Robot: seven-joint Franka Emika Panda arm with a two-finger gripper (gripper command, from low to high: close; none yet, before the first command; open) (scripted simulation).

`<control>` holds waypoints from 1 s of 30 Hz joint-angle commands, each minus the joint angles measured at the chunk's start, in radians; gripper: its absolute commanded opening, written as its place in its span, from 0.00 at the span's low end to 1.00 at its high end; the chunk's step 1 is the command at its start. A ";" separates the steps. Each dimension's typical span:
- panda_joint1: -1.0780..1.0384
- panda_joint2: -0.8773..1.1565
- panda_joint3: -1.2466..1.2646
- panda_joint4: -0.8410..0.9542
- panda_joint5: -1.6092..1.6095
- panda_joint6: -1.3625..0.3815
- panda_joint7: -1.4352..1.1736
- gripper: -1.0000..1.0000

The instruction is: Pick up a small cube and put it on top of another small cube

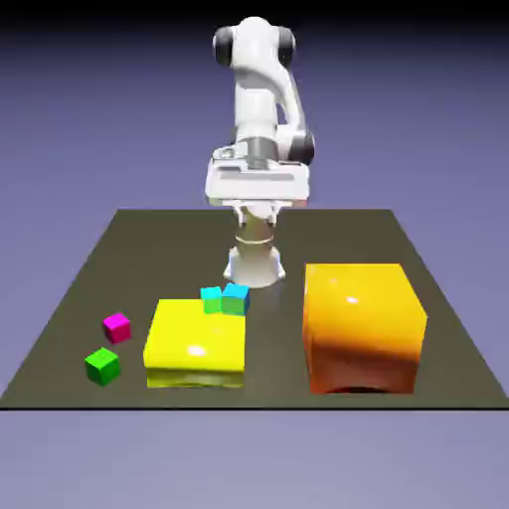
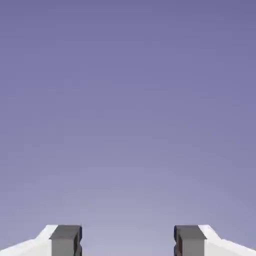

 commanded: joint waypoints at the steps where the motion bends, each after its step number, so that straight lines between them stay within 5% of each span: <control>1: -0.030 0.032 0.008 0.021 0.005 -0.015 0.044 0.50; 30: -0.907 0.960 0.238 0.628 0.147 -0.452 1.305 0.50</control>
